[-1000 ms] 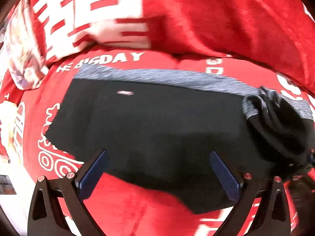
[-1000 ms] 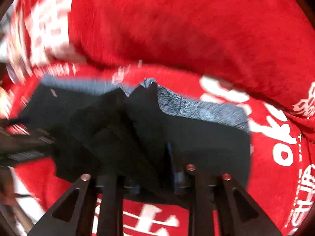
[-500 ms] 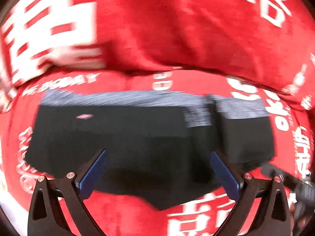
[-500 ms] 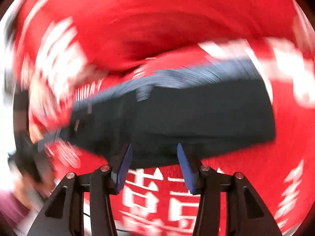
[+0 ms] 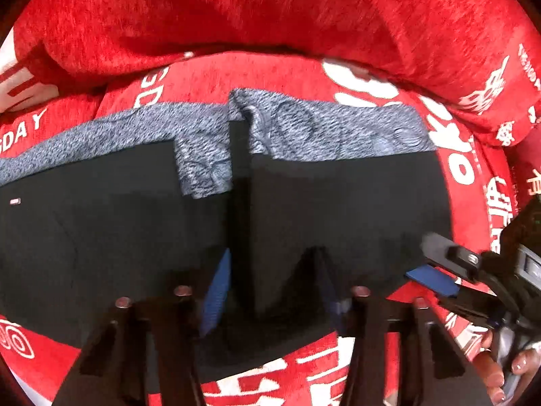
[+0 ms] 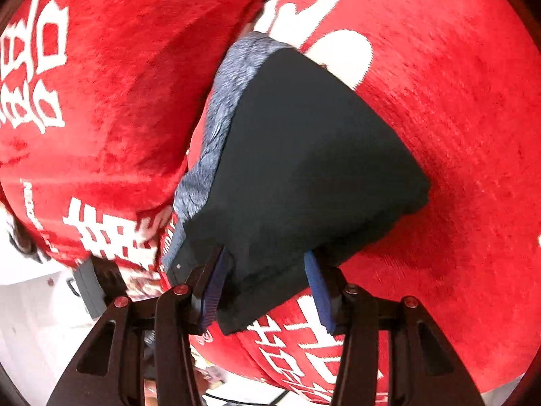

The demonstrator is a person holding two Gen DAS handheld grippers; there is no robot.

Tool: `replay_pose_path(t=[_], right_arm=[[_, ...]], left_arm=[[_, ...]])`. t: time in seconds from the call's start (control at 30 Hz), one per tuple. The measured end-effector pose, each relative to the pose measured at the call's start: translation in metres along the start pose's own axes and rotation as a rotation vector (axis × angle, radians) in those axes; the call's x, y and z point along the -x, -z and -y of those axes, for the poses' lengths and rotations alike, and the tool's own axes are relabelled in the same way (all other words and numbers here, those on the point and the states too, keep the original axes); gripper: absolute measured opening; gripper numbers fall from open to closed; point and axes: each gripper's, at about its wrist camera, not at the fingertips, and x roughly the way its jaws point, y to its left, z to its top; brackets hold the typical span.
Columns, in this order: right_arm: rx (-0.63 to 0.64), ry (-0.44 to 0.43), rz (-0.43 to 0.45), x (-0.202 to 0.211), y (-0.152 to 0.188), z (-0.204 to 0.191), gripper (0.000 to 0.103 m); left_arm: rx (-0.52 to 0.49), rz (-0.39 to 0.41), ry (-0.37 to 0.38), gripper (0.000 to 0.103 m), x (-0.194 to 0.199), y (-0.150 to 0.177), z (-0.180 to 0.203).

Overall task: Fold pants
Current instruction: 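Fold the held strip end over toward the left gripper and release it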

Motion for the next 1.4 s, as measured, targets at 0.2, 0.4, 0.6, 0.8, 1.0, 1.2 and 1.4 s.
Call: replay_pose_path(t=[0.2, 0.4, 0.6, 0.8, 1.0, 1.2, 1.4], right_arm=[[0.031, -0.008, 0.014, 0.005, -0.011, -0.018, 0.005], [0.089, 0.048, -0.055, -0.002, 0.016, -0.018, 0.005], [0.098, 0.079, -0.086, -0.013, 0.01, -0.006, 0.009], [0.363, 0.103, -0.126, 0.03, 0.009, -0.056, 0.026], [0.41, 0.182, 0.048, 0.043, -0.063, -0.078, 0.02], [0.414, 0.3, -0.033, -0.013, -0.087, -0.064, 0.019], [0.48, 0.314, -0.112, -0.017, -0.046, -0.069, 0.02]], left_arm=[[0.005, 0.069, -0.031, 0.039, 0.029, 0.005, 0.005], [0.025, 0.049, -0.144, 0.049, 0.015, 0.026, -0.012], [0.087, 0.092, -0.195, 0.07, 0.028, 0.022, -0.022], [0.03, 0.18, -0.196, 0.07, 0.058, -0.005, -0.004], [-0.024, 0.152, -0.233, 0.07, 0.017, -0.039, 0.027], [0.012, 0.08, -0.337, 0.085, -0.019, -0.021, 0.008], [0.068, 0.028, -0.352, 0.085, 0.001, -0.001, -0.012]])
